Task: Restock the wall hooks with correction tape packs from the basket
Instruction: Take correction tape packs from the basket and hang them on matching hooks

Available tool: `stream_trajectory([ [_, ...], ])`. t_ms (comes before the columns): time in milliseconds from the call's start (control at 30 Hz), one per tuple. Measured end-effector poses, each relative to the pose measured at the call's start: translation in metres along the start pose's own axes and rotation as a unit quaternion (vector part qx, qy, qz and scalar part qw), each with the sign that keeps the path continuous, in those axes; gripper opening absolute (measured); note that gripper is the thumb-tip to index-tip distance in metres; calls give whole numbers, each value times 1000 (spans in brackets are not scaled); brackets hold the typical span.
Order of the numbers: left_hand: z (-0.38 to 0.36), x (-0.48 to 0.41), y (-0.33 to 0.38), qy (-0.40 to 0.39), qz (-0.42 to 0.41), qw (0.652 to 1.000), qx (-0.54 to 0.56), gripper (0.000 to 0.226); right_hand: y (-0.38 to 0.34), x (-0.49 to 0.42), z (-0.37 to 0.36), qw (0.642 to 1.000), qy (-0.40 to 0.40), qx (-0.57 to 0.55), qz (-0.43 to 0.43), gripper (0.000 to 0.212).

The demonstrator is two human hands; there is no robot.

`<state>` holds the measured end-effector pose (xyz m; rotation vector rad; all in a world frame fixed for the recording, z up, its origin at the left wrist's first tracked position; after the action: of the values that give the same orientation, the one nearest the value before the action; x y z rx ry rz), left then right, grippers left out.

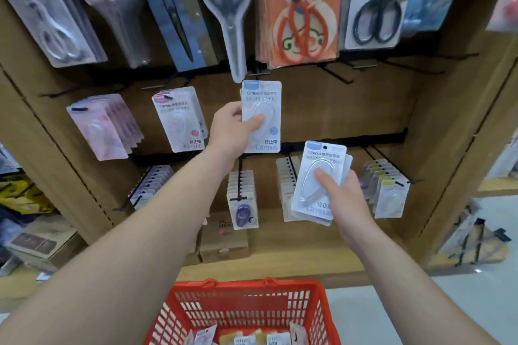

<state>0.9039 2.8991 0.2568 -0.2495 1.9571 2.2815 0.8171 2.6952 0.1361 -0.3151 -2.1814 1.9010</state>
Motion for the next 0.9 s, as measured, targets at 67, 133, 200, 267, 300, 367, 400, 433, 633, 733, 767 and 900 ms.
stream_trajectory([
  [67,0,-3,-3,2,-10,1000,-6,20,0,-3,0,1000,-2,1,-2,29],
  [133,1,0,-8,4,-14,1000,-4,20,1,-4,0,1000,-6,8,-2,26],
  [200,2,3,-14,13,-17,1000,0,21,2,-3,-1,1000,-6,15,-3,24],
  [267,5,6,-18,25,-17,999,15,21,3,-1,-2,1000,-6,18,-9,25],
  [300,6,8,-20,29,-14,999,24,21,3,0,-4,1000,-9,18,-9,26],
  [367,7,9,-22,31,-10,999,31,19,1,4,-6,1000,-16,22,-6,28],
  [400,8,9,-21,31,-11,999,31,19,1,6,-7,1000,-19,25,-5,28],
  [433,8,8,-19,32,-14,999,32,19,1,7,-8,999,-20,28,-5,28],
  [633,6,-3,-17,27,-1,1000,15,27,1,10,-9,999,-19,37,-11,29],
  [733,4,-16,-21,35,15,999,-5,28,1,10,-10,999,-24,41,-10,27],
  [767,4,-21,-22,38,22,999,-16,29,1,10,-10,999,-26,43,-9,27],
  [900,9,-20,-28,82,26,992,-93,53,0,11,-11,998,-39,39,-6,28],
])
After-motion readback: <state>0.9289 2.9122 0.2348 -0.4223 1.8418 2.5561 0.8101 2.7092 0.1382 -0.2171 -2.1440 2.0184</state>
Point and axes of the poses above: each hand's wrist, its own x-axis away from the middle knuckle, its own z-axis out of the back of the hand, y = z × x, the point moved 5 cm from there along -x, towards the middle knuckle
